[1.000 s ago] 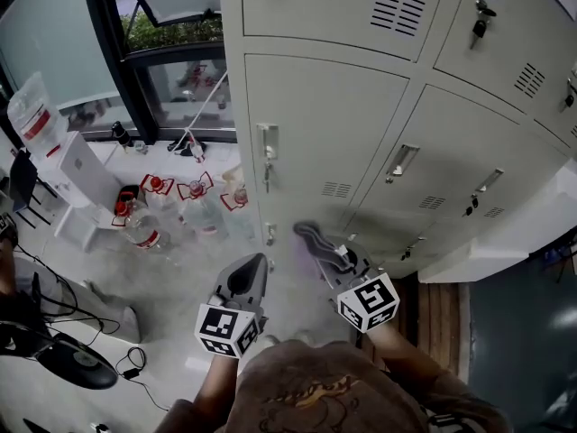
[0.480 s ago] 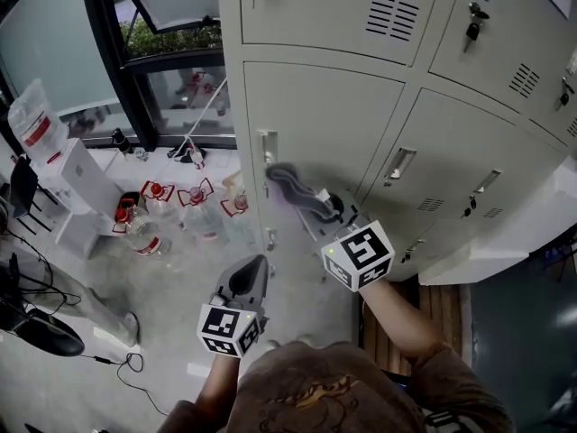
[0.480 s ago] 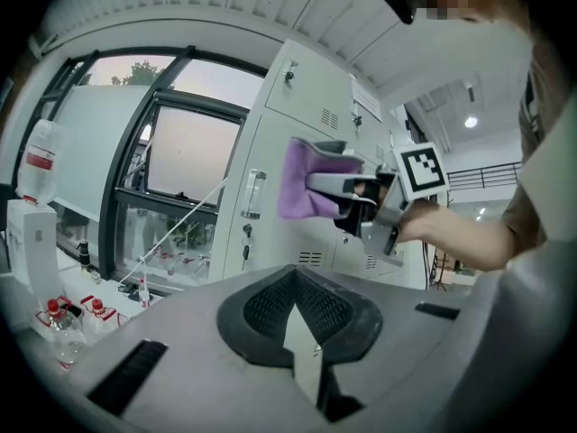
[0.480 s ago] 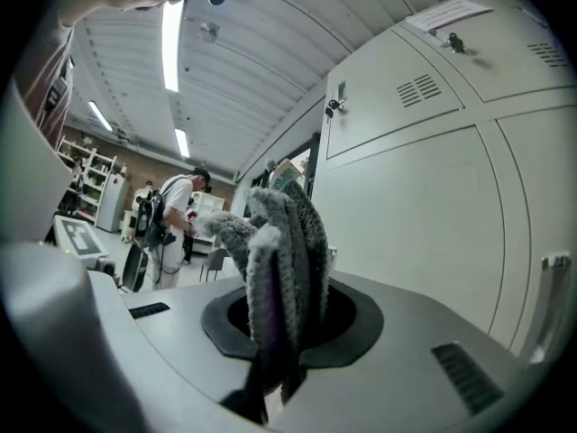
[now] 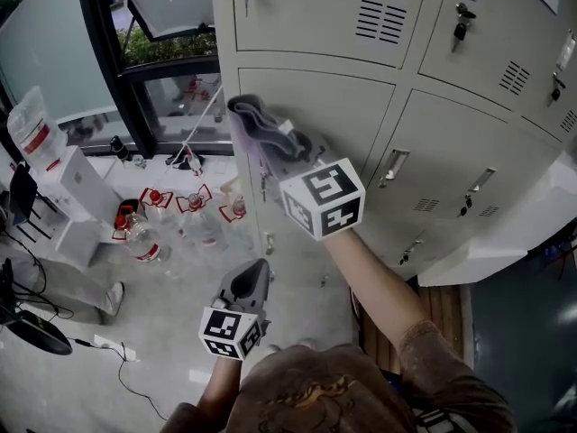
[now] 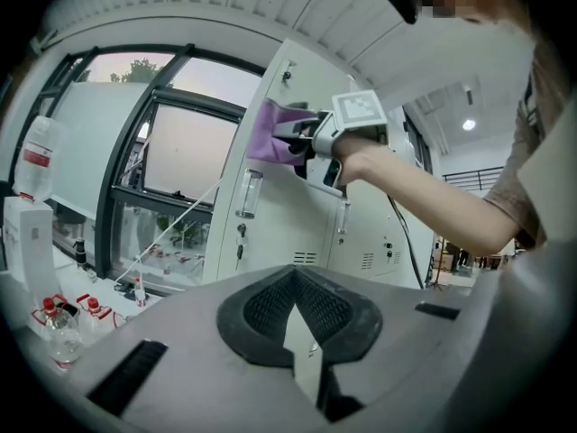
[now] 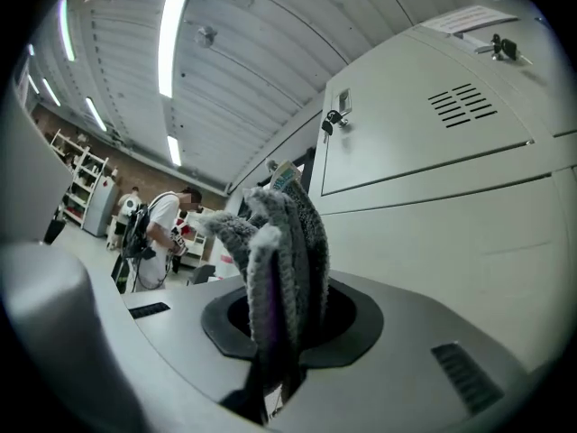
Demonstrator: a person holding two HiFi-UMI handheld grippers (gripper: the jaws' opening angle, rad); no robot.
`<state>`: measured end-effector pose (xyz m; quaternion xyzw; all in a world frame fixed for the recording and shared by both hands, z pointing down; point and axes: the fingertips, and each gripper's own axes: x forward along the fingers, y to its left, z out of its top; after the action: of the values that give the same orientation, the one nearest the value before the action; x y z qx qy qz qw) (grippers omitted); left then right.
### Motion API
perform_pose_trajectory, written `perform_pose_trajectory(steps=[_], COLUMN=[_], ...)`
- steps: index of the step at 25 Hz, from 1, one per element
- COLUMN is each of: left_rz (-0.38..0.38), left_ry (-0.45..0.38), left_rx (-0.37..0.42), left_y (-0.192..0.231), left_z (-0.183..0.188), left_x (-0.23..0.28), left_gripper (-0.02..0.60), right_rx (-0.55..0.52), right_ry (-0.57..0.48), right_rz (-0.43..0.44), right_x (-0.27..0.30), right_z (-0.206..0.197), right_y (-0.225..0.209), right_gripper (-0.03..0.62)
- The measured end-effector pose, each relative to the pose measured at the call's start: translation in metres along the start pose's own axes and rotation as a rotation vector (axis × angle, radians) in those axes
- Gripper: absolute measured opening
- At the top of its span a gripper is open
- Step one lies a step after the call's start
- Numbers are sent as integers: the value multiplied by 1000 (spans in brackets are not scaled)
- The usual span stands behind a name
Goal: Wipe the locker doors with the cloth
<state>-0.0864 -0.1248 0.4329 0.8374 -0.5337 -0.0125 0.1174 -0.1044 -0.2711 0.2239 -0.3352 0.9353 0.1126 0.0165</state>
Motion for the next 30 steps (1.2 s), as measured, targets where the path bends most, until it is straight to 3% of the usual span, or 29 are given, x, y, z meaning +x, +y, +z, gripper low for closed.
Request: perform_pose_trajectory(steps=[8,15,20,30], left_rz=[0,-3,9,-15], left_ry=[-8,24,-10,8], left_rx=[3,-5,4,9], left_y=[-2,-3,1,-5], left_z=[3,-3,3,2], left_x=[-1,-4,-5,-3], left_gripper=[0,0,0,0], right_rx=[8,18,12,40], right_ry=[-8,32,45,49], right_rz=[-36,-73,-104,-128], right_x=[34,47,48,34], right_z=[25,18,14,11], right_y=[-9,-18,-25,-42], right_gripper=[51,51,52,51])
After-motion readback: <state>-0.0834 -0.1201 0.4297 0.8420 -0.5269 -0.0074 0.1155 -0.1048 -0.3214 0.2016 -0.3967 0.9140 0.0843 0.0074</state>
